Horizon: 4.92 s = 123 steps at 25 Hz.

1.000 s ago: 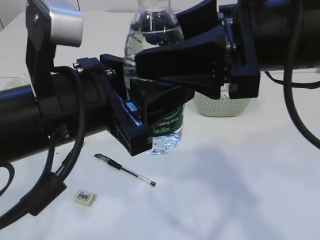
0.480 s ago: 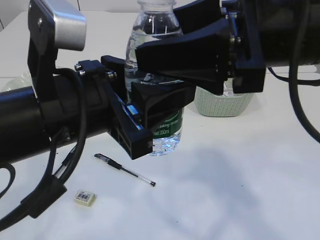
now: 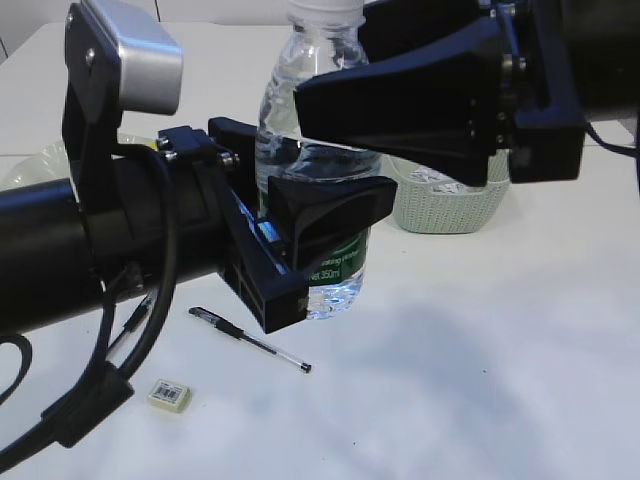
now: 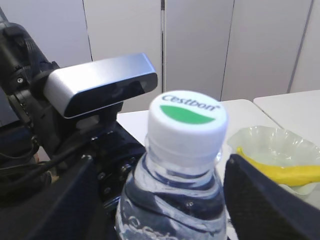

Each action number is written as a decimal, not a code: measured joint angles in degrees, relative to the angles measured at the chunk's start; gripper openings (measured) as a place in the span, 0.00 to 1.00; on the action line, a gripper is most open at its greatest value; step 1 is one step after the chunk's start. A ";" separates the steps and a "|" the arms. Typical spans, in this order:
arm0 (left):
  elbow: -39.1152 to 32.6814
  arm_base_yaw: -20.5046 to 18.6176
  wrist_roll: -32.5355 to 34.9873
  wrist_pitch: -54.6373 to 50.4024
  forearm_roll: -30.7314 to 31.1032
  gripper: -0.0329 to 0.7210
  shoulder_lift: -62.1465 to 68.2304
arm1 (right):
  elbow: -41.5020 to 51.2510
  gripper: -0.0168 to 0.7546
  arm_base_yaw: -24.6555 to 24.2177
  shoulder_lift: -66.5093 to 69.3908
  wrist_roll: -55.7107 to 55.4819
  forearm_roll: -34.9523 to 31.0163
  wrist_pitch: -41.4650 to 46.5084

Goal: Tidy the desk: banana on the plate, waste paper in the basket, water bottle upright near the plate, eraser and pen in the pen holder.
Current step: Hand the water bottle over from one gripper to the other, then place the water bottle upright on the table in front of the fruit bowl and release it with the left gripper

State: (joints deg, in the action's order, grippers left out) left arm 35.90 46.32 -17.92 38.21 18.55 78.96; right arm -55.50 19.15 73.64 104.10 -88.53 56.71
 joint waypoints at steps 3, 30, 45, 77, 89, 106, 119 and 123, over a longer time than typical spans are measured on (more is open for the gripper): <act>0.00 0.00 0.13 0.00 0.35 0.57 0.00 | 0.00 0.76 0.00 -1.32 -0.89 1.37 -0.56; 0.00 -0.55 -0.38 -1.40 -2.49 0.57 0.31 | 0.00 0.76 0.00 -11.20 -49.76 50.46 -7.52; 0.00 -0.55 -0.41 -1.87 -2.06 0.57 0.31 | -5.88 0.76 0.00 -11.30 -109.44 105.60 -4.92; 0.00 -8.03 -0.41 -5.10 -4.85 0.57 -0.01 | -5.96 0.76 -12.89 -11.22 -110.15 95.49 -2.12; 0.00 -23.07 -0.41 -7.78 -2.02 0.57 -4.69 | -5.96 0.76 -12.89 -11.22 -110.03 95.49 -0.60; 0.00 -39.06 2.40 -0.25 -1.89 0.57 -2.44 | -5.96 0.76 -12.89 -11.22 -109.49 96.73 1.63; 0.00 -39.79 3.78 20.81 -1.75 0.56 13.17 | -5.96 0.76 -12.89 -11.22 -109.22 96.96 1.98; 0.00 -39.79 3.87 23.04 -1.75 0.56 14.65 | -5.96 0.76 -12.89 -11.22 -108.99 97.19 1.98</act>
State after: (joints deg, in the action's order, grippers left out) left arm 35.90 6.53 -14.05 61.25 16.80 93.61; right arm -61.46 6.25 62.43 -4.89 8.65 58.69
